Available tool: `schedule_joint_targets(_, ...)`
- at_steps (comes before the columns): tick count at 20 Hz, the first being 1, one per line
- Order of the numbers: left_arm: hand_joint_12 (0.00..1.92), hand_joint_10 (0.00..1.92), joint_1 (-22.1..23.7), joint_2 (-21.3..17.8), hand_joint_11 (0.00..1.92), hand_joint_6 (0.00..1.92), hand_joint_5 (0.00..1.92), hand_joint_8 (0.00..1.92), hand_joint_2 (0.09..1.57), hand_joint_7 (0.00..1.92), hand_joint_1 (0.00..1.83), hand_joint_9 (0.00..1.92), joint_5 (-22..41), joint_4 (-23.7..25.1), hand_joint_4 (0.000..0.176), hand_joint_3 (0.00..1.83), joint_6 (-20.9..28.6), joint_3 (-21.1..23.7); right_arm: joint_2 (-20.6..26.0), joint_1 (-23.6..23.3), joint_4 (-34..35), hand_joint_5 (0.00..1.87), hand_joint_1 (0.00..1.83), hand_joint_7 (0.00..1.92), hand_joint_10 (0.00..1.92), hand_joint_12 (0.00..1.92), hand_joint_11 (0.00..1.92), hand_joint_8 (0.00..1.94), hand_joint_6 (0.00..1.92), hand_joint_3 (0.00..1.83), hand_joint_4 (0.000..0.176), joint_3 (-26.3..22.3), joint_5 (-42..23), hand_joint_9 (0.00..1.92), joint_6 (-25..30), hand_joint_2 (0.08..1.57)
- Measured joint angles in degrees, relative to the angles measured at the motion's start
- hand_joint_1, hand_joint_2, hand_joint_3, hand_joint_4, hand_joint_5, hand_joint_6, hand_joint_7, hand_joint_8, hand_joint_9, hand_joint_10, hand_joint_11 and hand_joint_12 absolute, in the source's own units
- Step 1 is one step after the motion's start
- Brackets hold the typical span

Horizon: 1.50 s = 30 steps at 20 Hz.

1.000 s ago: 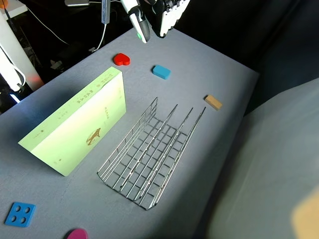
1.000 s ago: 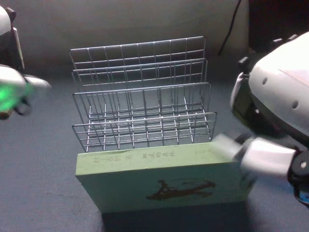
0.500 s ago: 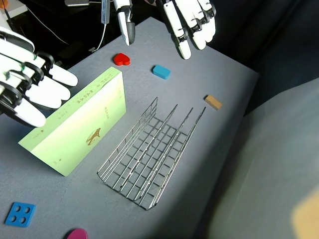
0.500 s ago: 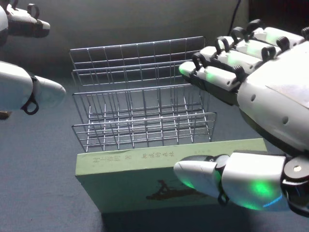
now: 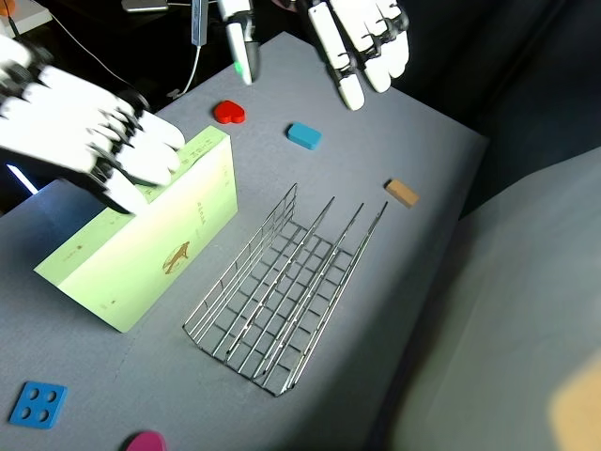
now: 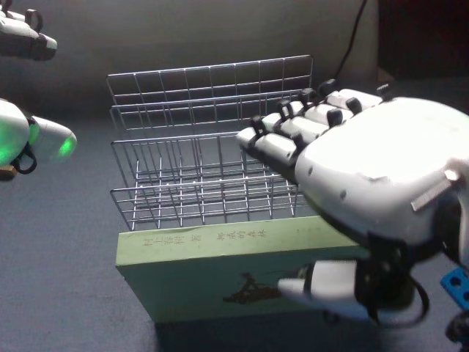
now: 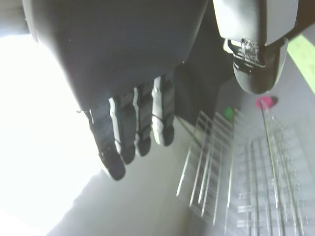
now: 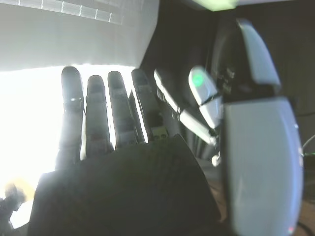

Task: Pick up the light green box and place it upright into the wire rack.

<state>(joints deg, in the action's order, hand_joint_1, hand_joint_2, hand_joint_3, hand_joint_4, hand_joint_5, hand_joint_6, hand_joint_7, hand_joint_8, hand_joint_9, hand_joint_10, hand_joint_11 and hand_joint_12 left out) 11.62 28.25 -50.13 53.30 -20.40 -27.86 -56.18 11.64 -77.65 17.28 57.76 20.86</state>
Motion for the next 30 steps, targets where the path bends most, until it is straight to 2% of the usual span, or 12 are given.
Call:
schedule_joint_targets(4, 0.44, 0.0, -0.42, -1.68, 0.0, 0.0, 0.21, 0.0, 1.13, 0.13, 0.27, 0.07, 1.77, -0.2, 0.04, 0.0, -0.9, -1.07, -4.11, -0.76, 5.4, 0.11, 0.75, 0.1, 0.0, 0.54, 0.0, 0.01, 0.01, 0.0, 0.001, 4.11, 1.11, 0.06, -0.94, 1.03)
schedule_joint_targets(8, 0.44, 0.0, -0.42, -3.37, 0.0, 0.0, 0.21, 0.0, 1.13, 0.12, 0.27, 0.07, 2.36, -0.17, 0.039, 0.0, -2.29, -1.31, -6.84, -1.2, 8.11, 0.12, 0.74, 0.12, 0.0, 0.59, 0.0, 0.01, 0.0, 0.0, 0.0, 5.7, -0.24, 0.08, -1.64, 1.01)
schedule_joint_targets(15, 0.44, 0.0, -0.42, -3.8, 0.0, 0.0, 0.21, 0.0, 1.13, 0.12, 0.27, 0.07, 3.52, -0.2, 0.039, 0.0, -3.48, -1.99, -10.86, 0.15, 12.57, 0.13, 0.76, 0.14, 0.0, 0.58, 0.0, 0.0, 0.0, 0.0, 0.0, 10.6, -1.29, 0.08, -2.67, 1.0)
schedule_joint_targets(25, 0.43, 0.0, -1.07, -3.85, 0.0, 0.0, 0.21, 0.0, 1.14, 0.12, 0.29, 0.07, 4.26, -0.44, 0.039, 0.0, -3.61, -2.14, -14.36, 2.36, 12.96, 0.15, 0.76, 0.16, 0.01, 0.61, 0.0, 0.0, 0.01, 0.0, 0.0, 13.14, -2.34, 0.1, -2.84, 0.99)
schedule_joint_targets(28, 0.41, 0.0, -1.07, -3.85, 0.0, 0.0, 0.21, 0.0, 1.13, 0.12, 0.31, 0.06, 4.33, -0.46, 0.036, 0.0, -3.61, -2.14, -14.6, 2.54, 11.41, 0.37, 0.85, 0.41, 0.03, 1.01, 0.0, 0.01, 0.02, 0.0, 0.0, 13.44, -2.32, 0.33, -2.69, 0.98)
schedule_joint_targets(30, 0.41, 0.0, -1.07, -3.85, 0.0, 0.0, 0.21, 0.0, 1.13, 0.12, 0.32, 0.06, 4.35, -0.46, 0.036, 0.0, -3.61, -2.25, -14.62, 2.56, 11.02, 0.51, 0.89, 0.59, 0.04, 1.16, 0.14, 0.01, 0.02, 0.0, 0.0, 13.49, -2.29, 0.52, -2.67, 1.02)
